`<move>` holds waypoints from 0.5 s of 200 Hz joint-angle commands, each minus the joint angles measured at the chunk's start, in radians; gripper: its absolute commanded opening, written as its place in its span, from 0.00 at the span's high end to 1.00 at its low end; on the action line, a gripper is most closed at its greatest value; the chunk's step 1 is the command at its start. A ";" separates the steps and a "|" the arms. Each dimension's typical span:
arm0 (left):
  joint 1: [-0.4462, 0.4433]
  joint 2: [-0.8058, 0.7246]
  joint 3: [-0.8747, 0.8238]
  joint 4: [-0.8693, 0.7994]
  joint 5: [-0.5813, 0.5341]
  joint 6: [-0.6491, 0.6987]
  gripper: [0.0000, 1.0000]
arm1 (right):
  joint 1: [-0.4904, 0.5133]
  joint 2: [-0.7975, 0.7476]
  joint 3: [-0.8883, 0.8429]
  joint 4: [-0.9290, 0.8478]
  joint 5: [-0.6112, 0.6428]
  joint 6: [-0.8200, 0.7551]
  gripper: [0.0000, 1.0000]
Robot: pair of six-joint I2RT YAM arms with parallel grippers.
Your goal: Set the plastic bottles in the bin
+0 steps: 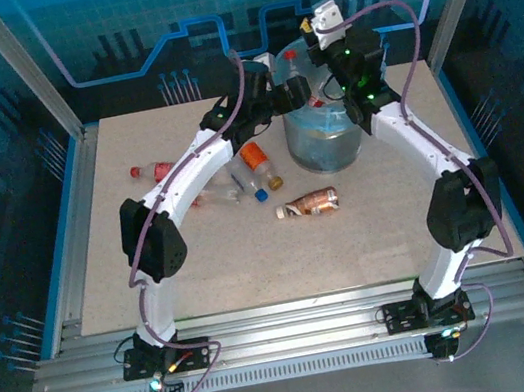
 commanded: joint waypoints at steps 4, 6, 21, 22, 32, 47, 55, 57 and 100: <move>0.008 0.021 0.030 0.001 0.020 -0.002 0.16 | 0.004 0.037 -0.044 0.087 0.072 -0.036 0.82; 0.009 0.021 0.030 0.000 0.021 -0.002 0.16 | 0.004 0.038 -0.046 0.089 0.069 -0.031 0.82; 0.009 0.021 0.029 -0.004 0.019 0.000 0.16 | -0.013 0.043 -0.079 0.110 0.039 0.010 0.80; 0.008 0.020 0.028 -0.004 0.019 -0.001 0.16 | -0.014 0.043 -0.081 0.111 0.036 0.013 0.80; 0.009 0.021 0.028 -0.006 0.019 0.000 0.16 | -0.024 0.044 -0.100 0.122 0.017 0.044 0.80; 0.009 0.021 0.025 -0.006 0.019 0.000 0.16 | -0.038 0.046 -0.125 0.137 -0.009 0.085 0.78; 0.008 0.020 0.025 -0.007 0.019 0.000 0.16 | -0.043 0.047 -0.135 0.144 -0.015 0.099 0.78; 0.008 0.021 0.024 -0.005 0.018 0.000 0.16 | -0.045 0.048 -0.138 0.145 -0.016 0.102 0.77; 0.010 0.023 0.025 -0.008 0.017 -0.003 0.16 | -0.068 0.035 -0.170 0.160 -0.002 0.170 0.54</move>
